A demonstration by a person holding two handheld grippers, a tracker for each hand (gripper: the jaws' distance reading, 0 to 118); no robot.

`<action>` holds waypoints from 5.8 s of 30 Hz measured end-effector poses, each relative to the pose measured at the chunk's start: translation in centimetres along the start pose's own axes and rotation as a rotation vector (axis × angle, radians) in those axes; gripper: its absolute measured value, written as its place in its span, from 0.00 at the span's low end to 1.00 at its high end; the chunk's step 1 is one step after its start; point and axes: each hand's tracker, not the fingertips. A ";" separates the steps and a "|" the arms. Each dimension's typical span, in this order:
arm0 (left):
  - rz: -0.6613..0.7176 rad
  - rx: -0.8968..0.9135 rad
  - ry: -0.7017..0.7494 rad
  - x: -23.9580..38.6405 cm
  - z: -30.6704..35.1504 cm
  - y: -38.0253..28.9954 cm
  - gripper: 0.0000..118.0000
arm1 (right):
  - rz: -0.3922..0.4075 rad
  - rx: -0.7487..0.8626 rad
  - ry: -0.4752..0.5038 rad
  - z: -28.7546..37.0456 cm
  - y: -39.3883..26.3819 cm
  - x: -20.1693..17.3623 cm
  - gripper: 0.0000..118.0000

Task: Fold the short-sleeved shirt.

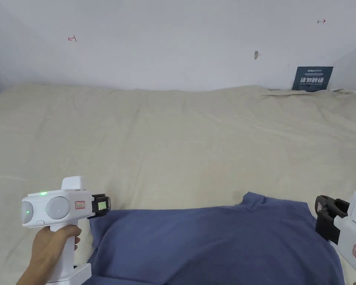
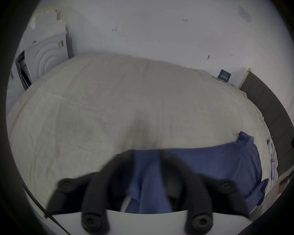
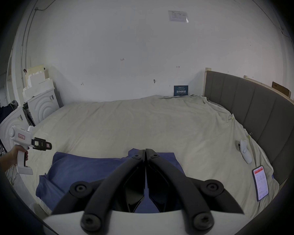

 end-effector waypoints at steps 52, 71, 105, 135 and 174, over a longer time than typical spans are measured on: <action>-0.163 -0.046 -0.026 1.2 0.5 0.7 0.00 | 0.086 -0.445 -0.055 -19.8 -3.0 5.2 0.03; -0.121 0.024 -0.012 -1.6 12.5 -6.2 0.00 | 0.051 -0.215 0.151 4.7 -2.1 6.4 0.03; -0.114 -0.065 0.148 -3.9 12.3 -21.0 0.83 | 0.008 -0.390 -0.062 8.4 -17.7 5.8 0.68; -0.109 0.488 -0.065 2.8 20.8 -14.6 0.00 | 0.101 0.167 -0.138 12.8 -5.3 -2.3 0.00; 0.043 -0.253 -0.190 -7.2 6.6 -16.7 0.54 | 0.069 0.027 -0.110 11.4 -6.5 -1.3 0.00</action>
